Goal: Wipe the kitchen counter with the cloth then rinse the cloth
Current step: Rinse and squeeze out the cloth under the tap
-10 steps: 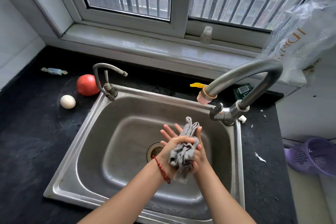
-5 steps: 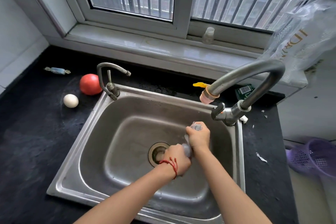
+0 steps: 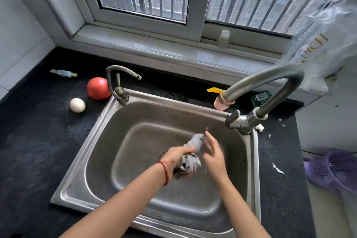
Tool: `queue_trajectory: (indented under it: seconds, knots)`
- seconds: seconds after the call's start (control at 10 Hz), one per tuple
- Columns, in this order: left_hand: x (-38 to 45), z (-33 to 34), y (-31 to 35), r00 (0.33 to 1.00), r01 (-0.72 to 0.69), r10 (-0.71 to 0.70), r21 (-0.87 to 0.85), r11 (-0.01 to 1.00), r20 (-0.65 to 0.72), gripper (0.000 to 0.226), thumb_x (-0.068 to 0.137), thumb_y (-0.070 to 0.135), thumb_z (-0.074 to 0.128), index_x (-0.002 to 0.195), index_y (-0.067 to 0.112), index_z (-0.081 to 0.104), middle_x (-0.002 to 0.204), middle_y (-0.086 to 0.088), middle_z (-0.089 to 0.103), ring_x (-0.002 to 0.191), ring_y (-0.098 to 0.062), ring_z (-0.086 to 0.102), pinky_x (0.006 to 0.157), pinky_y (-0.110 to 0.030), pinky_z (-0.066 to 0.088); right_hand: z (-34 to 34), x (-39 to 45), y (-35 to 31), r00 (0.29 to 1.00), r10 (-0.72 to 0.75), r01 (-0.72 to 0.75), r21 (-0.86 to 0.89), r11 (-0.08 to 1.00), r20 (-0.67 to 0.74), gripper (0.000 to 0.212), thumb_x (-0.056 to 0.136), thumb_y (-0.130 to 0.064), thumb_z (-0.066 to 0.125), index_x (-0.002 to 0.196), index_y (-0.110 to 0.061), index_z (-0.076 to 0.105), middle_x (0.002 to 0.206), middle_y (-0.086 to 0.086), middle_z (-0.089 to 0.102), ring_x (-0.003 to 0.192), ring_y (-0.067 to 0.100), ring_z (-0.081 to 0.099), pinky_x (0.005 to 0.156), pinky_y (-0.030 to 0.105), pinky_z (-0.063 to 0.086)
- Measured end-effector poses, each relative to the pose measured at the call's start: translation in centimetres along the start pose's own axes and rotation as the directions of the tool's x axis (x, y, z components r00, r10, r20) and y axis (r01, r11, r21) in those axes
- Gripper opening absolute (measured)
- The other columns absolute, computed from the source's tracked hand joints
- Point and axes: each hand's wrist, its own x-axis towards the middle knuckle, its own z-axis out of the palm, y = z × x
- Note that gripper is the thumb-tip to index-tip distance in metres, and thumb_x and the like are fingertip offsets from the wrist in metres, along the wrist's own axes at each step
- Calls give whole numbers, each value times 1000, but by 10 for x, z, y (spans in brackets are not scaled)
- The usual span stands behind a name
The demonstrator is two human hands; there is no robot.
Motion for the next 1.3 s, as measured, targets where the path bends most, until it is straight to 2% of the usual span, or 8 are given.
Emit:
queue_trajectory:
  seconds: [0.1, 0.3, 0.4, 0.6, 0.7, 0.9, 1.1, 1.3]
  knots:
    - [-9, -4, 5, 921, 250, -138, -281, 927, 364, 43, 80, 45, 46, 62, 10, 64, 45, 0, 59, 39, -13, 57, 35, -11, 41, -2, -11, 21, 876, -457, 451, -602, 659, 156, 71, 69, -10, 58, 133, -31, 35, 149, -3, 29, 141, 18, 19, 117, 38, 13]
    - [-19, -12, -17, 505, 469, -12, -264, 843, 863, 55, 72, 58, 62, 95, 8, 61, 61, -4, 60, 52, -15, 57, 42, -15, 47, -25, 8, -39, 314, -878, 749, -663, -4, 360, 12, 80, -12, 63, 85, -13, 52, 70, 9, 61, 73, 24, 57, 78, 41, 52]
    - [-25, -21, 1, 661, 150, -150, 66, 986, 736, 48, 56, 54, 74, 80, 16, 57, 51, 8, 55, 42, -5, 49, 36, -9, 36, -35, 9, -52, 257, -748, 704, -648, -289, 612, 5, 81, -15, 55, 83, -14, 51, 58, 3, 54, 49, 22, 50, 40, 29, 40]
    - [-5, -12, 12, 965, -261, 143, 843, 471, 219, 16, 71, 23, 66, 61, 12, 60, 63, -6, 74, 43, -14, 58, 50, -21, 50, -19, 9, -37, 594, -394, 643, -708, -291, 701, 14, 52, -23, 62, 64, -17, 56, 48, 2, 57, 37, 21, 57, 31, 20, 30]
    - [6, -13, 13, 935, -196, 300, 981, -8, 189, 28, 80, 31, 51, 95, 11, 63, 103, -15, 70, 92, -33, 64, 79, -34, 50, -1, 10, -38, 840, -23, 537, -837, -106, 542, 21, 72, -12, 57, 93, -10, 57, 90, 15, 70, 83, 36, 66, 57, 33, 36]
    - [23, -8, 6, 874, -233, 356, 927, -293, 332, 29, 88, 24, 42, 110, 5, 46, 110, -19, 65, 99, -41, 61, 69, -38, 38, 0, 25, -35, 884, 350, 235, -941, 244, 311, 2, 72, -15, 57, 73, -14, 56, 89, 12, 65, 89, 32, 63, 64, 29, 40]
    - [20, 0, -18, 827, -293, 403, 913, -284, 391, 41, 89, 23, 42, 127, 13, 34, 109, -20, 62, 96, -41, 61, 64, -39, 37, -17, 30, -37, 678, 637, 122, -911, 394, 367, 13, 68, -8, 63, 62, -19, 59, 45, -4, 49, 46, 14, 43, 44, 22, 34]
    - [17, -12, -12, 892, -303, 437, 868, 392, 114, 23, 73, 45, 65, 85, 26, 58, 83, -9, 69, 81, -29, 63, 71, -33, 47, -19, 21, -23, 926, 118, 267, -845, 463, 357, 87, 65, -24, 72, 141, -30, 30, 130, 2, 54, 119, 21, 47, 93, 35, 45]
